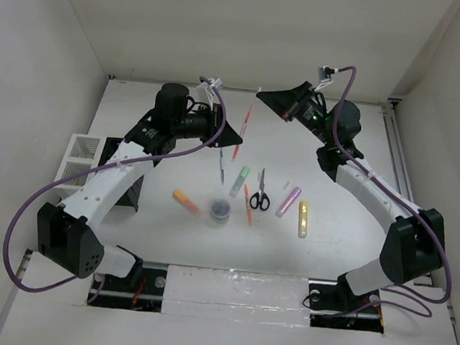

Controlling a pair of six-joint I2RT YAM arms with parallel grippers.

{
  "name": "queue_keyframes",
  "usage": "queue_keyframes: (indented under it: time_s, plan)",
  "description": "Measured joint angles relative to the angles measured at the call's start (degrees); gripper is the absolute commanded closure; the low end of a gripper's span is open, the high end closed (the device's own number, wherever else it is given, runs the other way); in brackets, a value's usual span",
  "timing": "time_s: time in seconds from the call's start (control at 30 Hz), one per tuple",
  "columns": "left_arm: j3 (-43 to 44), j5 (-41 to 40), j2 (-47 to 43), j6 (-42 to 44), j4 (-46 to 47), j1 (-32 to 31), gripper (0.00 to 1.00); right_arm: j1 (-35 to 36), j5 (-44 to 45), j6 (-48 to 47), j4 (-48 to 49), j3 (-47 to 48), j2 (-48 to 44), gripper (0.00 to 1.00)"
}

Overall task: Sort the stationery into containers
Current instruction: Cap the pen

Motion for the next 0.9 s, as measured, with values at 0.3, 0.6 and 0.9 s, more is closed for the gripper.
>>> queue_keyframes:
  time_s: [0.3, 0.6, 0.9]
  plan:
    - [0.0, 0.0, 0.0, 0.0, 0.0, 0.0, 1.0, 0.0, 0.9, 0.8, 5.2, -1.4, 0.0, 1.0]
    - [0.0, 0.0, 0.0, 0.0, 0.1, 0.0, 1.0, 0.0, 1.0, 0.3, 6.0, -2.2, 0.5, 1.0]
    - [0.0, 0.0, 0.0, 0.0, 0.0, 0.0, 1.0, 0.1, 1.0, -0.4, 7.2, -2.2, 3.3, 1.0]
